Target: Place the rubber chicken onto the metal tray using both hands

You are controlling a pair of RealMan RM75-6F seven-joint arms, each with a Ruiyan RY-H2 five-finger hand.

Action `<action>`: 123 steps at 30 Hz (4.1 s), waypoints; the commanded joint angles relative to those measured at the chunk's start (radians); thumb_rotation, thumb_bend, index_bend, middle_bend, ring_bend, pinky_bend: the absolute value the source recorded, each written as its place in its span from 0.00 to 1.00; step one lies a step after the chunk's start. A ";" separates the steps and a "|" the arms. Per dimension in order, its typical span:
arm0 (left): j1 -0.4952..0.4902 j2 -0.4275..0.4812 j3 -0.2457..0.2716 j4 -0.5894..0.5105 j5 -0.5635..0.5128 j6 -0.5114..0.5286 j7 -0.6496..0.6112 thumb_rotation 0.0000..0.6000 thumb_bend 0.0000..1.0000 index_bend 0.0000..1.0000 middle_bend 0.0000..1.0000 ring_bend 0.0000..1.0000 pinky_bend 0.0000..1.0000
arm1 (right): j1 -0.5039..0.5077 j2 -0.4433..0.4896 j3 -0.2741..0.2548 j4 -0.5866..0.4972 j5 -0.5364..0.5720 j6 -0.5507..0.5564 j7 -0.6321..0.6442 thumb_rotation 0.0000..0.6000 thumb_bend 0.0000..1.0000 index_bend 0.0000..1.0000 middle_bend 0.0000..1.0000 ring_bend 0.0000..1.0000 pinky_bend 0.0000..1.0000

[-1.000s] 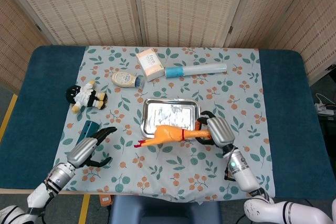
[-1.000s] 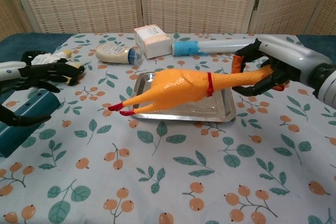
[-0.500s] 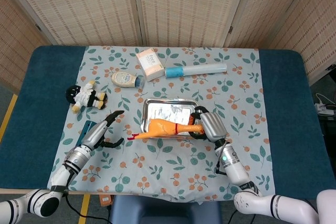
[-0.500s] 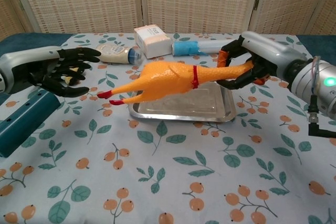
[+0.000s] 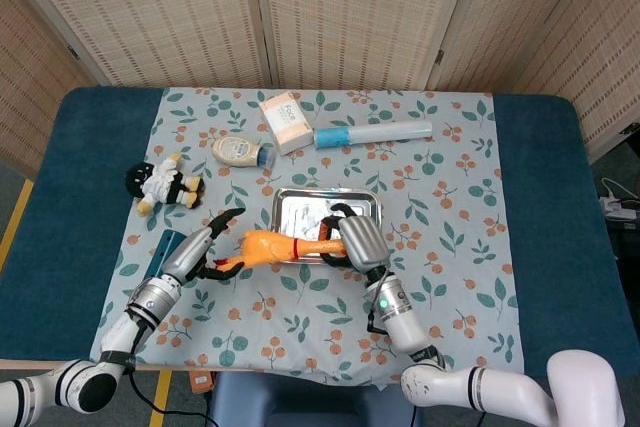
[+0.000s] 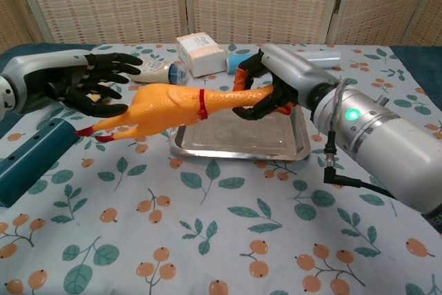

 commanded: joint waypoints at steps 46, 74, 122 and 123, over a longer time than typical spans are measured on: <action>-0.099 0.008 -0.068 0.111 -0.180 -0.267 -0.087 1.00 0.37 0.00 0.00 0.00 0.07 | 0.058 -0.023 0.095 -0.043 0.125 0.014 -0.002 1.00 0.29 0.93 0.55 0.60 0.73; -0.127 -0.055 -0.060 0.149 -0.296 -0.161 0.022 1.00 0.49 0.58 0.52 0.41 0.51 | 0.089 -0.017 0.080 -0.093 0.167 0.024 -0.022 1.00 0.29 0.93 0.55 0.60 0.73; -0.043 -0.126 -0.111 0.106 -0.128 -0.045 -0.110 1.00 0.56 0.73 0.69 0.54 0.64 | 0.073 0.017 0.040 -0.144 0.188 0.057 -0.062 1.00 0.29 0.93 0.55 0.60 0.73; -0.043 -0.134 -0.111 0.106 -0.137 -0.028 -0.093 1.00 0.62 0.81 0.79 0.64 0.76 | 0.072 0.018 0.041 -0.144 0.189 0.058 -0.061 1.00 0.29 0.93 0.55 0.60 0.73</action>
